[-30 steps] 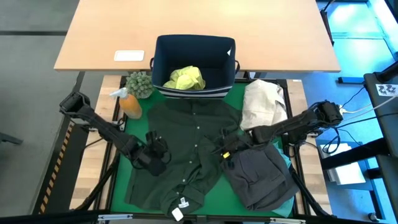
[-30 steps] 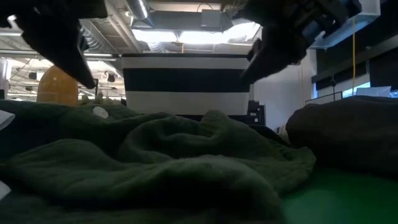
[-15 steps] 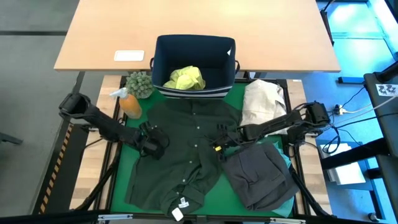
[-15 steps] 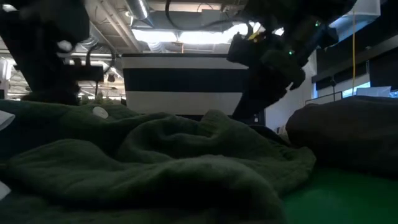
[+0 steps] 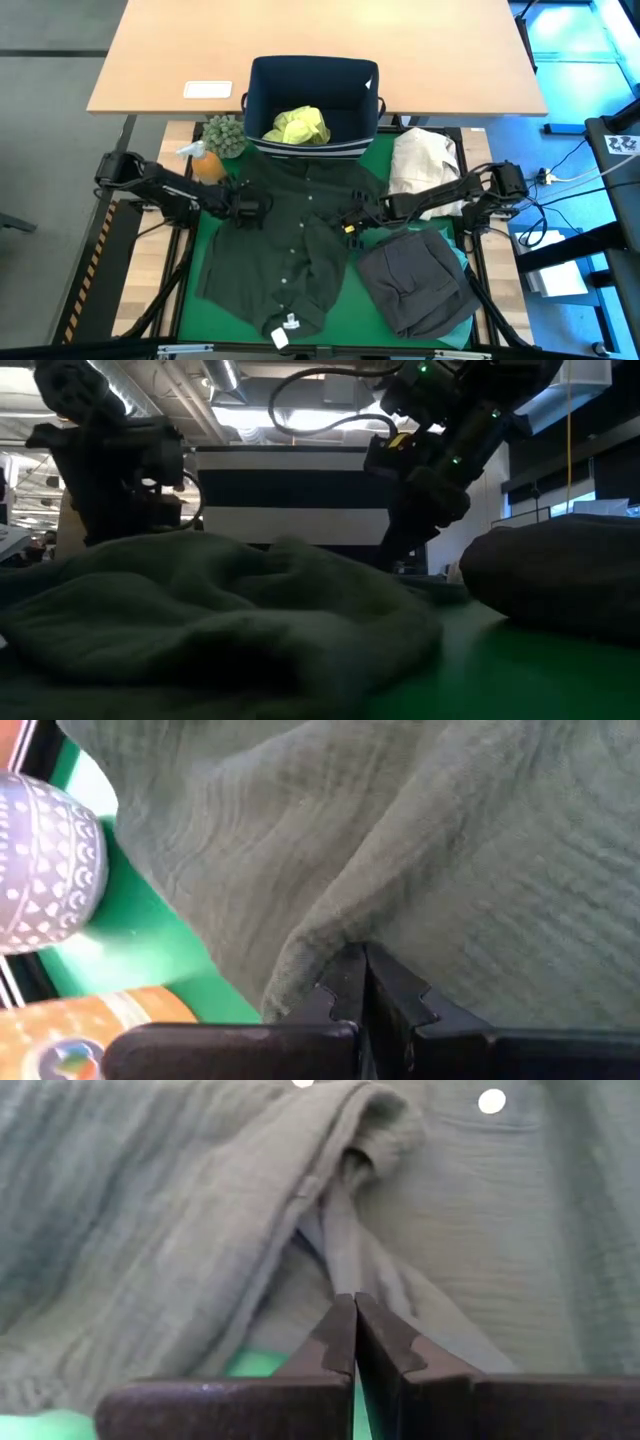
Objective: Fold laundry
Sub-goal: Fold the green polo shirt
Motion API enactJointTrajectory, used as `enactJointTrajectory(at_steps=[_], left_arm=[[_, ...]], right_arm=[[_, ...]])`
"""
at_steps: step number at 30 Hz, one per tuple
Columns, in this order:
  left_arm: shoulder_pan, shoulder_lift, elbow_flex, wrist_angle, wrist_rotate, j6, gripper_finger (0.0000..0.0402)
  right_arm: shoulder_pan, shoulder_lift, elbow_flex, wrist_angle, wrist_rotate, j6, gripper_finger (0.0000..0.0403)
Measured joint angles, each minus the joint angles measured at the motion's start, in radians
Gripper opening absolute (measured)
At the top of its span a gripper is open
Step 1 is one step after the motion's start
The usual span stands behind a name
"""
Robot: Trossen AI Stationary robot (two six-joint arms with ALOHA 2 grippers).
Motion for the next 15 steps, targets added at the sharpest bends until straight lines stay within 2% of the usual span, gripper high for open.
enactJointTrajectory(at_steps=[8, 13, 15], left_arm=[[0.012, -0.025, 0.051, -0.023, 0.035, 0.071, 0.0000], [-0.041, -0.080, 0.146, -0.068, 0.049, 0.092, 0.0000], [-0.072, -0.101, 0.188, -0.071, 0.049, 0.094, 0.0000]], right_arm=[[0.000, -0.017, 0.000, -0.071, 0.023, -0.034, 0.0005], [0.038, -0.067, 0.000, -0.122, 0.130, -0.044, 0.0005], [0.063, -0.094, 0.000, -0.117, 0.139, -0.057, 0.0005]])
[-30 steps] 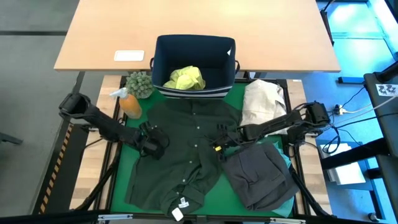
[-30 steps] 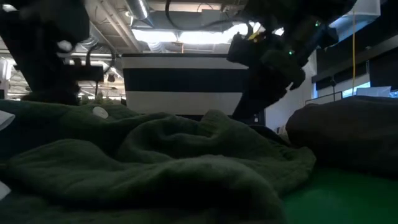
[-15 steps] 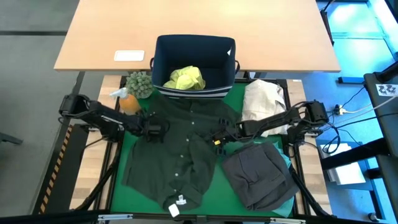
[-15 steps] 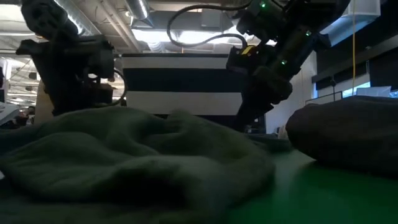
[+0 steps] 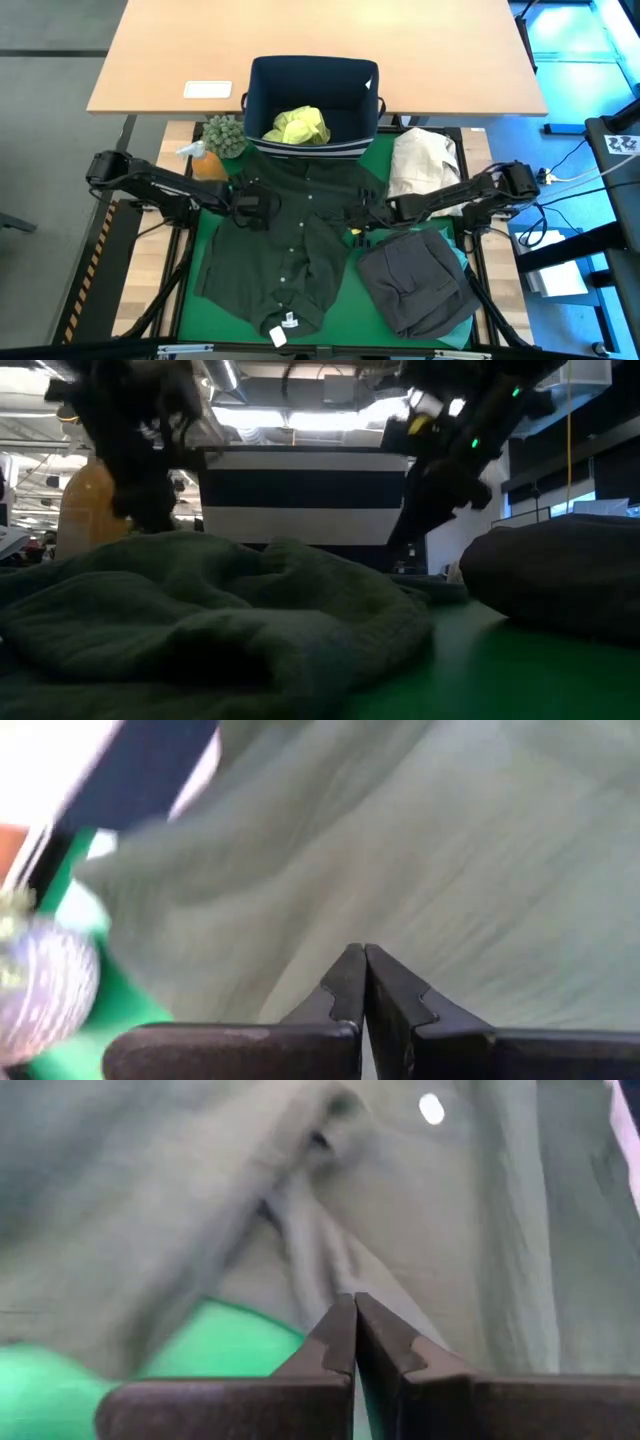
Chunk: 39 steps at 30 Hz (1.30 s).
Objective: Fold laundry
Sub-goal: Fold the green polo shirt
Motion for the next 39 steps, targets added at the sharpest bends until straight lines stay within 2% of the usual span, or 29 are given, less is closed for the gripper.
enactJointTrajectory(at_steps=[4, 9, 12, 15, 20, 25, 29, 35, 39], left_arm=[[-0.096, -0.025, 0.072, 0.053, 0.010, -0.026, 0.0000], [-0.241, -0.018, 0.085, 0.322, 0.004, 0.003, 0.0000], [-0.306, -0.004, 0.078, 0.440, -0.014, 0.038, 0.0000], [-0.337, 0.003, 0.078, 0.482, -0.032, 0.068, 0.0000], [-0.357, 0.003, 0.078, 0.481, -0.039, 0.062, 0.0000], [-0.356, 0.003, 0.077, 0.478, -0.042, 0.067, 0.0000], [-0.357, 0.003, 0.077, 0.476, -0.041, 0.067, 0.0000], [-0.357, 0.003, 0.077, 0.476, -0.041, 0.066, 0.0000], [-0.356, 0.003, 0.077, 0.476, -0.050, 0.066, 0.0000]], right_arm=[[0.051, -0.022, 0.000, 0.032, -0.028, 0.036, 0.0005], [0.108, -0.008, 0.000, 0.111, -0.098, 0.122, 0.0005], [0.139, 0.019, 0.000, 0.131, -0.115, 0.077, 0.0010], [0.164, 0.047, 0.000, 0.127, -0.134, 0.032, 0.0037], [0.217, 0.108, 0.000, 0.158, -0.161, -0.045, 0.0123], [0.273, 0.138, 0.001, 0.207, -0.091, -0.200, 0.0214], [0.310, 0.139, 0.027, 0.196, 0.024, -0.304, 0.0259], [0.342, 0.139, 0.101, 0.155, 0.122, -0.389, 0.0274], [0.338, 0.151, 0.168, 0.154, 0.116, -0.270, 0.0275]])
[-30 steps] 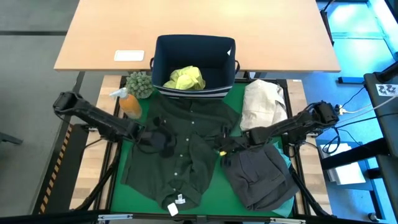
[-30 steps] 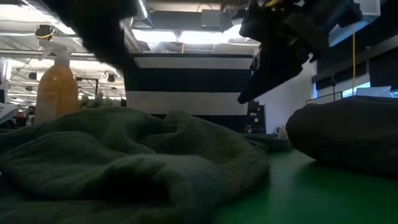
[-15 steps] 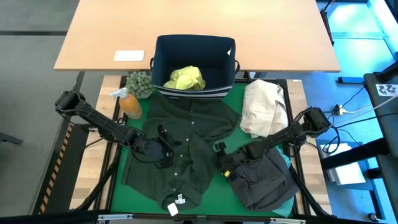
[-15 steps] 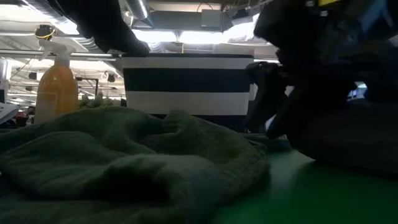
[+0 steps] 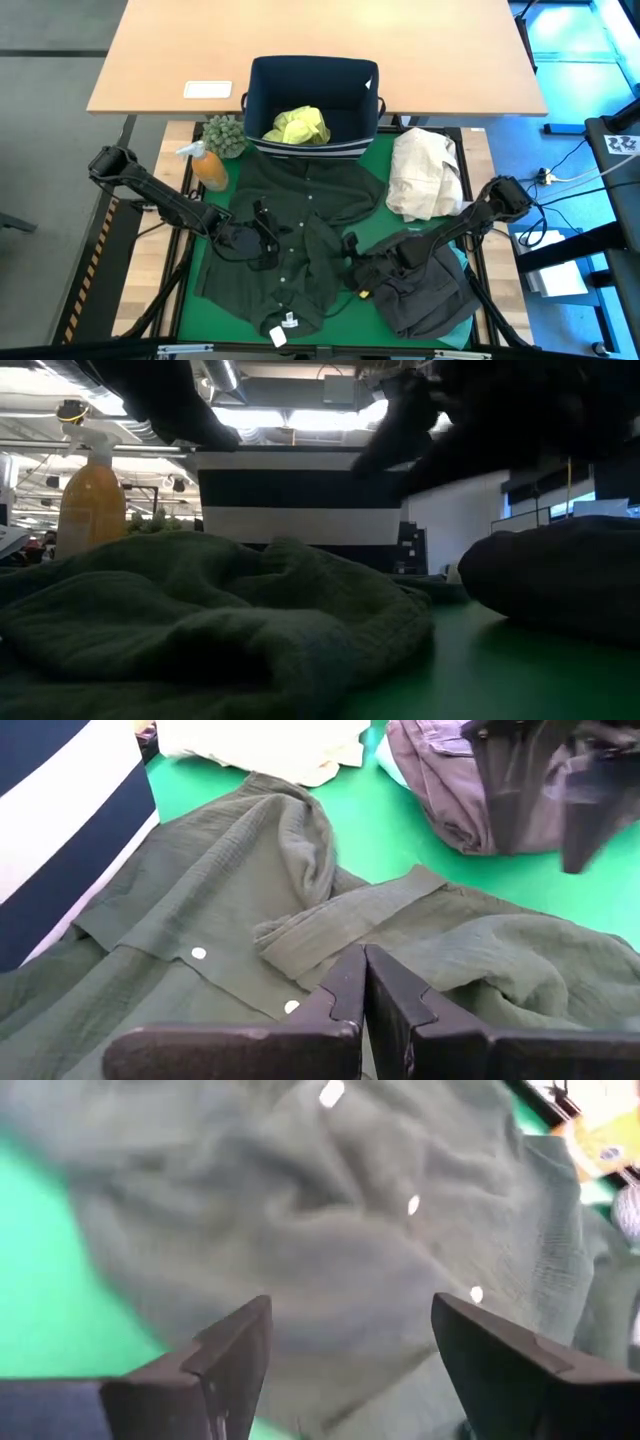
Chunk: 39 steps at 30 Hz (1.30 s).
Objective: Fold laundry
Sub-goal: Fold the green polo shirt
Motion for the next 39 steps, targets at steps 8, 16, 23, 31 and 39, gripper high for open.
enactJointTrajectory(at_steps=[8, 16, 23, 31, 39], left_arm=[[0.000, 0.001, -0.001, 0.005, 0.003, -0.008, 0.0000], [0.000, 0.001, -0.001, 0.004, 0.012, -0.008, 0.0000], [0.000, 0.001, -0.001, 0.004, 0.032, -0.010, 0.0000], [0.000, 0.001, -0.001, 0.011, 0.038, -0.036, 0.0000], [-0.004, 0.001, -0.001, 0.035, 0.094, -0.035, 0.0000]], right_arm=[[-0.103, 0.082, 0.080, -0.249, -0.025, 0.442, 0.0275], [-0.211, 0.114, 0.068, -0.285, -0.197, 0.561, 0.0275], [-0.238, 0.124, 0.066, -0.301, -0.336, 0.570, 0.0254], [-0.236, 0.124, 0.066, -0.304, -0.461, 0.532, 0.0137], [-0.236, 0.119, 0.086, -0.337, -0.476, 0.502, 0.0011]])
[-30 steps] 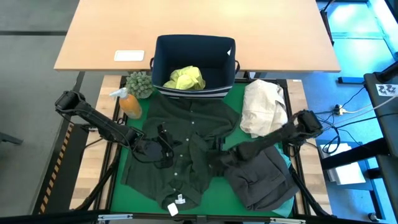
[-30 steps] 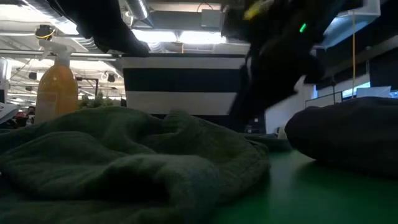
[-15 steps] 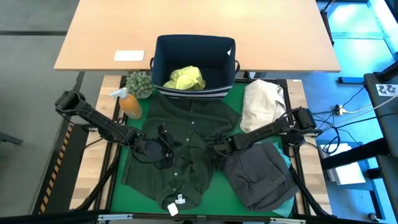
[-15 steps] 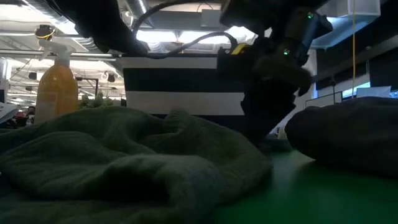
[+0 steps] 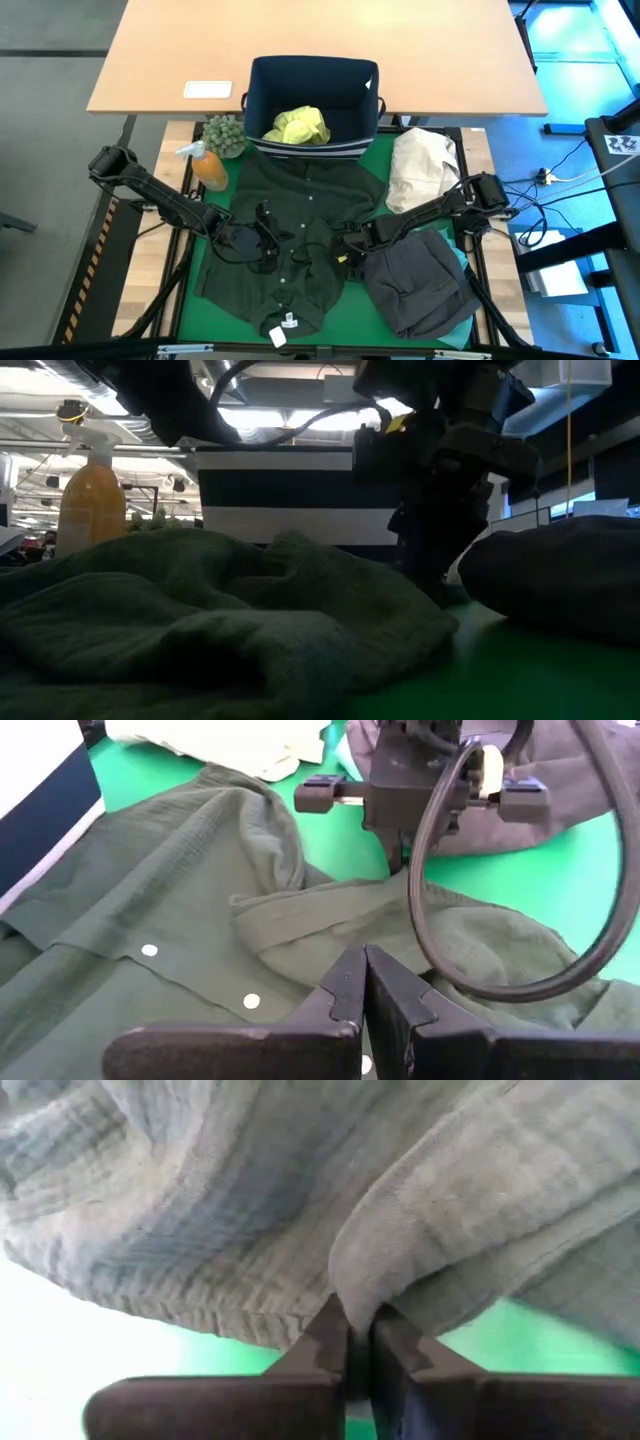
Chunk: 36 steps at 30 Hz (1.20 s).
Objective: Fold laundry
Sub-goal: Fold the green polo shirt
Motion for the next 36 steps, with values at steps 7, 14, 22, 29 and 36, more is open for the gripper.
enactJointTrajectory(at_steps=[7, 14, 22, 29, 36], left_arm=[[-0.017, 0.000, 0.000, 0.001, 0.028, 0.000, 0.0000], [-0.061, 0.000, 0.006, 0.009, 0.027, 0.052, 0.0000], [-0.089, 0.000, 0.051, -0.007, -0.013, 0.090, 0.0000], [-0.122, -0.009, 0.082, -0.059, -0.094, 0.114, 0.0000], [-0.262, -0.027, 0.236, -0.249, -0.396, 0.106, 0.0000]], right_arm=[[0.000, -0.024, 0.075, -0.045, 0.028, -0.018, 0.0050], [0.000, -0.042, 0.149, -0.021, 0.055, -0.053, 0.0055], [0.000, -0.043, 0.187, 0.144, 0.055, -0.109, 0.0055], [0.000, -0.039, 0.187, 0.301, 0.054, -0.136, 0.0055], [-0.007, -0.037, 0.187, 0.417, 0.053, -0.182, 0.0056]])
